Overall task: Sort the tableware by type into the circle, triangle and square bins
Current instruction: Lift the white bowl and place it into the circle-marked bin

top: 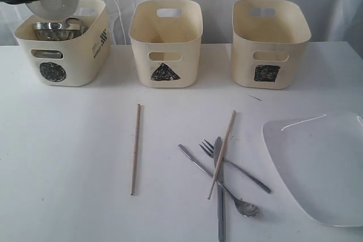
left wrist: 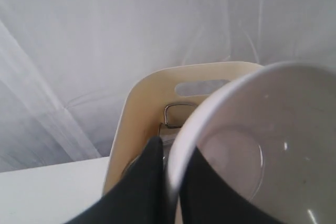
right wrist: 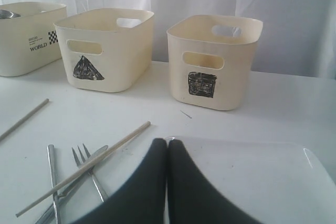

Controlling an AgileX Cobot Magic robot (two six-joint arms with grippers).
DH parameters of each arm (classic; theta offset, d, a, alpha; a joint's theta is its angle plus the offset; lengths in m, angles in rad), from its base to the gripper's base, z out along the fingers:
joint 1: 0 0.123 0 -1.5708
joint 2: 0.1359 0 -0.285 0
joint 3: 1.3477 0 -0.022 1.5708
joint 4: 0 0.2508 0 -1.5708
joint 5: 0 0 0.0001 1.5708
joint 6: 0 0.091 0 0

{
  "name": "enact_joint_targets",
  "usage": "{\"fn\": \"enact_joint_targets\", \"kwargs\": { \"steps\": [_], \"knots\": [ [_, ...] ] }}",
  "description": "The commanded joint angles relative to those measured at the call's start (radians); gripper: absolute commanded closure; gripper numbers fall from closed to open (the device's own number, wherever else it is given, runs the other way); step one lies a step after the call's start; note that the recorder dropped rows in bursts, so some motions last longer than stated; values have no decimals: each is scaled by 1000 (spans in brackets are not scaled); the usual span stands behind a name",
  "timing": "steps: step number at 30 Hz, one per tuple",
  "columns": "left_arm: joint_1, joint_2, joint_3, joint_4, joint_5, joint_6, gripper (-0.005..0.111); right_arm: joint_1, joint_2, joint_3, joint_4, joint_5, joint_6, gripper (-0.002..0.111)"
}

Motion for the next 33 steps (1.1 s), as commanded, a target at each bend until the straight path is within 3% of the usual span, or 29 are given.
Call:
{"fn": "enact_joint_targets", "kwargs": {
  "steps": [1,8,10,15,18,27,29,33],
  "knots": [
    [5,106,-91,-4,-7,-2,107,-3,-6,5,1,-8,0,108],
    [5,199,-171,-4,52,-2,106,-3,-6,5,1,-8,0,108],
    [5,203,-171,-4,80,-2,98,-3,-6,5,1,-8,0,108],
    [5,190,-171,-9,164,-38,65,-3,-6,5,1,-8,21,108],
    [5,160,-171,-9,218,-55,57,-3,-6,5,1,-8,21,108],
    [5,5,-171,-13,331,-54,63,-3,-6,5,1,-8,21,108],
    [5,-35,-169,-13,407,-54,69,-3,-6,5,1,-8,21,108],
    [5,-143,-98,-11,476,-46,94,-3,-6,5,1,-8,21,108]
  ]
}}
